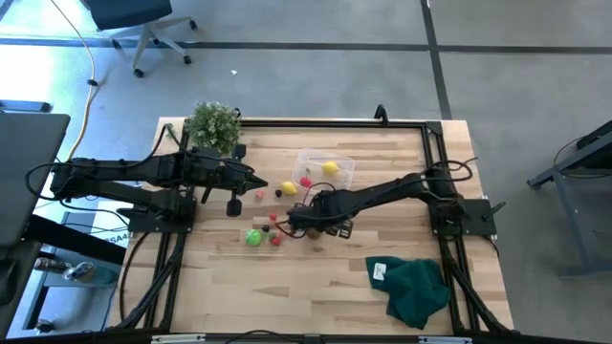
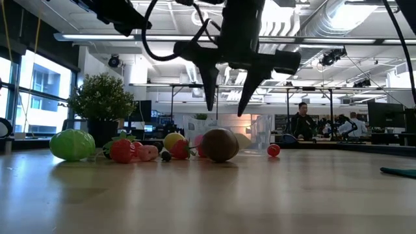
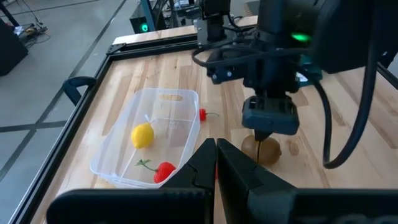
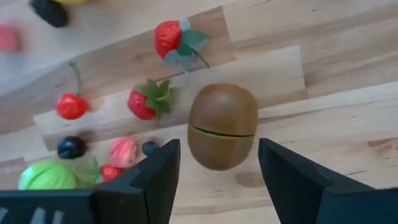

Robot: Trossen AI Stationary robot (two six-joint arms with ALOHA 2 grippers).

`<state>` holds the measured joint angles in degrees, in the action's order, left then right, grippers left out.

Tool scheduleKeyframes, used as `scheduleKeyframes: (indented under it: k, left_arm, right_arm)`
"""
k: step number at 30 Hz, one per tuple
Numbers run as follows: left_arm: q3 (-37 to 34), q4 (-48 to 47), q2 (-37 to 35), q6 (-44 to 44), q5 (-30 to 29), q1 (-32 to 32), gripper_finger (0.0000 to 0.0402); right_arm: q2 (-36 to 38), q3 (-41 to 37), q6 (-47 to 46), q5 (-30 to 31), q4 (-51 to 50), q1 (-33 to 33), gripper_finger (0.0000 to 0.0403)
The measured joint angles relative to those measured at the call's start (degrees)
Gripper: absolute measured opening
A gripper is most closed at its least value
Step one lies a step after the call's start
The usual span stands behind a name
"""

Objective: Pick and placing Produce into tupperware
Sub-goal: Put the brown kiwi into the transparent bin

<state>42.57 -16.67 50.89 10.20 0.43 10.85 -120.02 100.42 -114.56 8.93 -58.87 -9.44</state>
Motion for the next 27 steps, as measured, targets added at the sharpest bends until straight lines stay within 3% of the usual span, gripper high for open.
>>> scheduleKeyframes:
  k: [27]
  left_arm:
    - [0.02, 0.01, -0.01, 0.02, 0.01, 0.0, 0.0005]
  right_arm:
    - [-4.08, -0.04, -2.51, -1.2, 2.57, 0.01, 0.0209]
